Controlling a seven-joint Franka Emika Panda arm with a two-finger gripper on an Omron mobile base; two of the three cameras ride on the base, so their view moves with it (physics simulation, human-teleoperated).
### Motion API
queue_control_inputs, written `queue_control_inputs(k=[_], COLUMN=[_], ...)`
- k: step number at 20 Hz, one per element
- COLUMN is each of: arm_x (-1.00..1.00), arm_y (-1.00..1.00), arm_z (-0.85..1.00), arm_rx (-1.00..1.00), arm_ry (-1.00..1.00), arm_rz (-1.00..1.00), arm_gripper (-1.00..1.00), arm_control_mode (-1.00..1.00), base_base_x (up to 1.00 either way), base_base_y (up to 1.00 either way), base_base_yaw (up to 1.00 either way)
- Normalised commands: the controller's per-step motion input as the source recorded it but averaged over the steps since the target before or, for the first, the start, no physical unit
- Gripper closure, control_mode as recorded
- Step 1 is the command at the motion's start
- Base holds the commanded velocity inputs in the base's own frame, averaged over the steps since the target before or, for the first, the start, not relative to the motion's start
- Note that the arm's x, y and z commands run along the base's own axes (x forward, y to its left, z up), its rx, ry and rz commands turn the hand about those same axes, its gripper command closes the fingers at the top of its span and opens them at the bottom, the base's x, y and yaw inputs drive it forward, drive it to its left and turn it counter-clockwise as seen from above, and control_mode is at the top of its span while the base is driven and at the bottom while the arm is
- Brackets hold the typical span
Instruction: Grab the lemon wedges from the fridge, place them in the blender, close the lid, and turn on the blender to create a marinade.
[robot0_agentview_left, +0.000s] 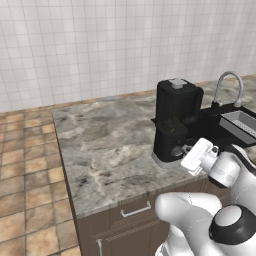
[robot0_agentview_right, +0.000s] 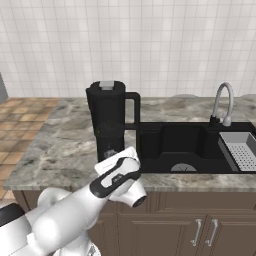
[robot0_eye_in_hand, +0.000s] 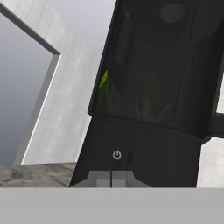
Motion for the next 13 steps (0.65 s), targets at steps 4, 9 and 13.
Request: queue_control_inputs(k=[4,9,13], arm_x=[-0.03,0.03,0.05], arm_y=[0.0,0.08,0.23], arm_z=[0.16,0.16,0.0], arm_rx=[0.0,0.0,0.0], arm_ry=[0.0,0.0,0.0], arm_rz=[0.0,0.0,0.0], arm_gripper=[1.0,1.0,1.0], arm_control_mode=[-1.0,-1.0,-1.0], base_base_x=[0.0,0.0,0.0], base_base_y=[0.0,0.0,0.0], base_base_yaw=[0.0,0.0,0.0])
